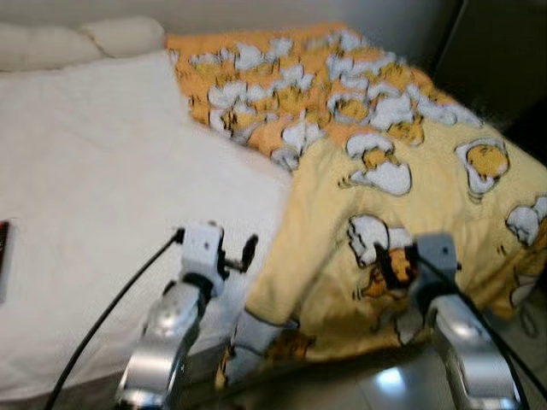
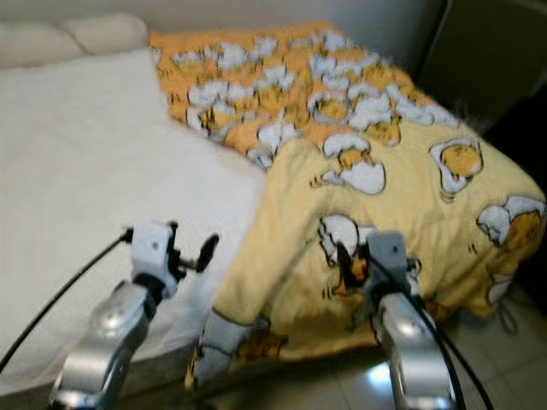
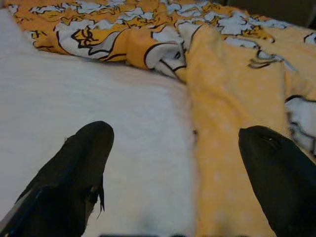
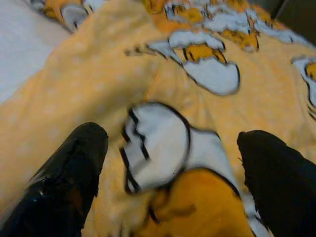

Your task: Clean up the room

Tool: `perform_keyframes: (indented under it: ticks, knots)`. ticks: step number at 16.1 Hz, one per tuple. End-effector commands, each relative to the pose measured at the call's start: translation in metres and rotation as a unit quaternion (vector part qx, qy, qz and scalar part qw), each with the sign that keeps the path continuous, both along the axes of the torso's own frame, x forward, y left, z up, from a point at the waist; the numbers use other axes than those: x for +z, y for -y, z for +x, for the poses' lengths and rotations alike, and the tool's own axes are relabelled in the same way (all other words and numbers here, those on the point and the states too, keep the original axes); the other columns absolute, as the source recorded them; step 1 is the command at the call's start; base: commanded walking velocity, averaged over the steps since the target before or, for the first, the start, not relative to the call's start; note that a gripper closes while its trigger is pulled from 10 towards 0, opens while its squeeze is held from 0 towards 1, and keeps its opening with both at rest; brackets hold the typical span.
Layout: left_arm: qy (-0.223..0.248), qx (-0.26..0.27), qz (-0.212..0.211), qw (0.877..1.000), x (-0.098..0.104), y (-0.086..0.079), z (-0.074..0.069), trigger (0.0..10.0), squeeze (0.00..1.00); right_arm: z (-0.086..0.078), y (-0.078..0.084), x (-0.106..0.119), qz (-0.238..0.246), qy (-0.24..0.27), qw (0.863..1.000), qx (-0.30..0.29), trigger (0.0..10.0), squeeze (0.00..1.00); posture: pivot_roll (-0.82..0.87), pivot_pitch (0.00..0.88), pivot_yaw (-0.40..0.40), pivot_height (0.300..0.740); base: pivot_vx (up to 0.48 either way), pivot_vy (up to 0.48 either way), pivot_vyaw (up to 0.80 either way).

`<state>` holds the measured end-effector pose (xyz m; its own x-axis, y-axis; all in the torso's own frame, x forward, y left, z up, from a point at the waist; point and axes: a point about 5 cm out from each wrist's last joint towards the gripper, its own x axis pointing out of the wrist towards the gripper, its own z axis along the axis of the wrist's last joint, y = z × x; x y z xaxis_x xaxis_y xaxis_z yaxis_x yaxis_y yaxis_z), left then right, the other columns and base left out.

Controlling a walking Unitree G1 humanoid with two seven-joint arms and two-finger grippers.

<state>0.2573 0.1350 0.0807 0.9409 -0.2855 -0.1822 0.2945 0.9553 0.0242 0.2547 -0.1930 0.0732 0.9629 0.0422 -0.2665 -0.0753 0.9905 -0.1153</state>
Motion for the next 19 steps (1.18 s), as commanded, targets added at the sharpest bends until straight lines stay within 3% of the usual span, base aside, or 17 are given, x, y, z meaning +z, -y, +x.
perform_keyframes:
  ticks: [1, 5, 7, 9, 10, 11, 12, 13, 15, 16, 17, 19]
  knots:
    - [-0.011, -0.018, 0.015, 1.0, -0.005, 0.0, -0.003, 10.0, 0.0, -0.002, -0.005, 0.002, -0.002, 0.003, 1.0, 0.01, 10.0, 0.0, 0.0, 0.0, 0.002, 0.74, 0.0, 0.0, 0.0]
    - [-0.013, -0.035, 0.022, 0.999, -0.007, 0.001, -0.002, 10.0, 0.0, -0.011, 0.001, -0.001, -0.008, -0.006, 1.0, 0.008, 10.0, 0.0, -0.02, 0.0, 0.01, 0.74, 0.0, 0.0, 0.0]
    - [-0.015, -0.032, 0.032, 0.999, -0.011, 0.001, -0.002, 10.0, 0.0, -0.011, 0.008, -0.004, -0.04, -0.022, 0.999, -0.012, 10.0, 0.0, -0.02, 0.0, 0.009, 0.74, 0.0, 0.0, 0.0]
    - [-0.042, -0.034, 0.026, 0.998, -0.02, 0.0, 0.003, 10.0, 0.0, -0.01, 0.012, -0.002, -0.047, -0.021, 0.998, -0.023, 10.0, 0.0, -0.03, 0.0, 0.01, 0.74, 0.0, 0.0, 0.0]
    - [-0.058, -0.053, 0.003, 0.997, -0.025, 0.004, 0.006, 10.0, 0.0, -0.01, 0.008, 0.002, -0.026, -0.011, 1.0, -0.002, 10.0, 0.0, -0.04, 0.0, 0.009, 0.74, 0.0, 0.0, 0.0]
    - [-0.062, -0.059, -0.004, 0.996, -0.026, 0.004, 0.007, 10.0, 0.32, -0.01, 0.007, 0.003, -0.02, -0.007, 1.0, 0.003, 10.0, 0.0, -0.04, 0.0, 0.009, 0.74, 0.0, 0.0, 0.0]
    - [-0.091, -0.101, -0.024, 0.99, -0.033, 0.012, 0.013, 10.0, 1.0, -0.013, 0.01, 0.007, -0.005, -0.01, 1.0, 0.029, 10.0, 0.0, -0.05, 0.0, 0.009, 0.74, 0.0, 0.0, 0.0]
    - [-0.115, -0.131, -0.012, 0.985, -0.042, 0.019, 0.019, 10.0, 1.0, -0.016, 0.015, 0.01, -0.011, -0.023, 0.998, 0.062, 10.0, 0.0, -0.07, 0.0, 0.014, 0.74, 0.0, 0.0, 0.0]
    - [-0.139, -0.115, 0.028, 0.983, -0.053, 0.021, 0.03, 10.0, 1.0, -0.019, 0.025, 0.012, -0.035, -0.036, 0.994, 0.092, 10.0, 0.0, -0.1, 0.0, 0.021, 0.74, 0.0, 0.0, 0.0]
    - [-0.14, -0.099, 0.051, 0.984, -0.057, 0.019, 0.036, 10.0, 0.62, -0.021, 0.027, 0.014, -0.044, -0.042, 0.993, 0.105, 10.0, 0.0, -0.12, 0.0, 0.027, 0.74, 0.0, 0.0, 0.0]
    - [-0.141, -0.077, 0.072, 0.984, -0.058, 0.015, 0.041, 10.0, 0.06, -0.022, 0.028, 0.015, -0.049, -0.045, 0.991, 0.117, 10.0, 0.0, -0.13, 0.0, 0.032, 0.74, 0.0, 0.0, 0.0]
    - [-0.152, -0.025, 0.093, 0.984, -0.062, 0.006, 0.05, 10.0, 0.0, -0.029, 0.03, 0.018, -0.061, -0.056, 0.986, 0.145, 10.0, 0.0, -0.16, 0.0, 0.041, 0.74, 0.0, 0.0, 0.0]
